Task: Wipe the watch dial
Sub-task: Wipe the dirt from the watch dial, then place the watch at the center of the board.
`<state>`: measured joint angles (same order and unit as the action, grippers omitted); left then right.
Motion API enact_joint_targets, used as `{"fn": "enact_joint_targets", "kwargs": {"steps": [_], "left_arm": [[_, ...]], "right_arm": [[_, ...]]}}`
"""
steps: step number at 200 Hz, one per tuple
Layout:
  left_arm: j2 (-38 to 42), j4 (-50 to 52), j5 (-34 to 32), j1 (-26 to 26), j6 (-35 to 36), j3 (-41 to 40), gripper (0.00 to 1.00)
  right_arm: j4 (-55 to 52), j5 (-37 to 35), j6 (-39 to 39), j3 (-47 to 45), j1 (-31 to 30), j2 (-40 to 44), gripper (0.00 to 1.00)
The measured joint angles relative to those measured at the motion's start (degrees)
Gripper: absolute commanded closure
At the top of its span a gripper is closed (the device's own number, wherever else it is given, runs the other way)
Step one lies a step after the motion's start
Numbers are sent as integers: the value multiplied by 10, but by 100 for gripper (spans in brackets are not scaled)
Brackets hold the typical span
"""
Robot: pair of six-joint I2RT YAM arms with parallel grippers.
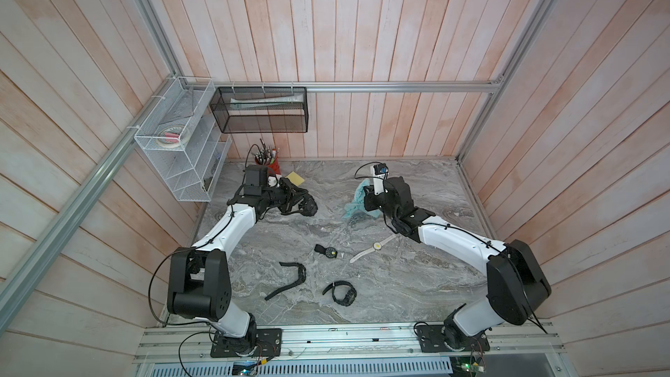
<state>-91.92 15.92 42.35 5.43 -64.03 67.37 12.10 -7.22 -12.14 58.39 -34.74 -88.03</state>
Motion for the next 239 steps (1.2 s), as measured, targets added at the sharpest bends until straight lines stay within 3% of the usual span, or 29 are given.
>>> {"fn": "enact_joint_targets", "kwargs": {"steps": [56,167,210,239], "left_arm": [[-137,177,-93,-20,150,123,100],[-239,276,-129,-20,233,162,98],[-256,283,-139,-20,248,175,83],[-256,283,-144,-20,250,176,55]], "right_arm": [[-2,-4,10,-4,1,27,100],[-6,-4,12,-6,7,28,100],[-15,-3,4,-6,7,28,100],[-22,-2,1,-6,7,28,100]]}}
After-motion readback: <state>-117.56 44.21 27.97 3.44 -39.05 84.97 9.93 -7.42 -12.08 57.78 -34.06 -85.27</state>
